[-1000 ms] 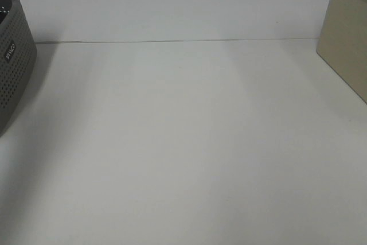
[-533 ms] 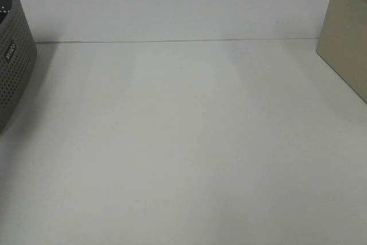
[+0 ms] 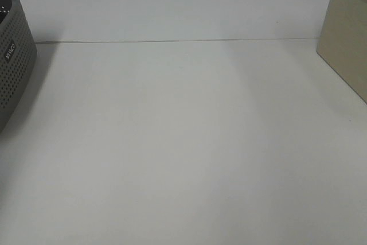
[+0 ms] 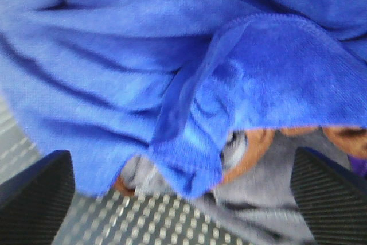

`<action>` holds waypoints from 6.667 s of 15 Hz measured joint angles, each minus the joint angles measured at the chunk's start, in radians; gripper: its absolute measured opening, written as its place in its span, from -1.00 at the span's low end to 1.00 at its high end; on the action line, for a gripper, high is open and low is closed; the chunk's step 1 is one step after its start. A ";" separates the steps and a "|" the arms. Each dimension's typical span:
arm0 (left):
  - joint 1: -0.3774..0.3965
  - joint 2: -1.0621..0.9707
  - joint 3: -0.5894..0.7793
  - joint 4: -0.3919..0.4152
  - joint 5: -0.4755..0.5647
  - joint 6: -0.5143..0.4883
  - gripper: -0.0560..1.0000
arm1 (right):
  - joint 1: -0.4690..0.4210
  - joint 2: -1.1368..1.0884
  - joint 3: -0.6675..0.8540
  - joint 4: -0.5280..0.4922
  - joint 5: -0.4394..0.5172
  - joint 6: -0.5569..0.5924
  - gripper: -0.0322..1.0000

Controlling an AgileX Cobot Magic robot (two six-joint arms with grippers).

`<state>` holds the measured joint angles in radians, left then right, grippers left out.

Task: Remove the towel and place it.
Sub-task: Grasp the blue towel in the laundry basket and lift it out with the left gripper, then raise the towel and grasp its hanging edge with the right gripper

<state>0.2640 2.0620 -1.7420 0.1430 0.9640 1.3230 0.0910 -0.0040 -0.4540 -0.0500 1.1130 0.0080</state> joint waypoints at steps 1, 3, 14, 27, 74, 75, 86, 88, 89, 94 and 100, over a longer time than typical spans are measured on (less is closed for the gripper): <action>-0.001 0.037 -0.026 -0.011 0.000 0.005 0.94 | 0.000 0.000 0.000 0.000 0.000 0.000 0.29; -0.001 0.084 -0.067 -0.060 -0.003 0.011 0.94 | 0.000 0.000 0.000 0.000 0.000 0.000 0.29; -0.001 0.127 -0.077 -0.104 -0.002 0.051 -0.85 | 0.000 0.000 0.000 0.000 0.000 0.000 0.29; -0.042 -0.183 -0.210 -0.123 0.195 -0.087 -0.89 | 0.000 0.000 0.000 0.000 0.000 0.000 0.29; -0.967 -0.509 -0.210 -0.204 -0.017 -0.037 -0.89 | 0.198 1.865 -0.549 1.736 0.090 -2.095 0.29; -0.967 -0.509 -0.210 -0.200 -0.017 -0.037 -0.89 | 0.198 1.865 -0.549 1.711 0.090 -2.086 0.29; -0.967 -0.509 -0.210 -0.222 -0.064 -0.042 -0.89 | 0.220 1.865 -0.549 1.717 0.061 -2.115 0.29; -0.967 -0.509 -0.210 -0.223 -0.064 -0.056 -0.89 | 0.220 1.865 -0.549 1.726 0.048 -2.121 0.19; -0.967 -0.509 -0.210 -0.223 -0.064 -0.069 -0.89 | 0.220 1.865 -0.549 1.726 0.039 -2.121 0.08; -0.967 -0.509 -0.210 -0.223 -0.064 -0.091 -0.89 | 0.220 1.865 -0.549 1.718 0.031 -2.069 -0.91; -0.967 -0.509 -0.210 -0.223 -0.063 -0.126 -0.89 | 0.220 1.852 -0.578 1.691 -0.053 -1.746 -0.91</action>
<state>-0.7030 1.5530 -1.9520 -0.0800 0.9010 1.1970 0.3110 1.8480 -1.0320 1.6410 1.0600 -1.7380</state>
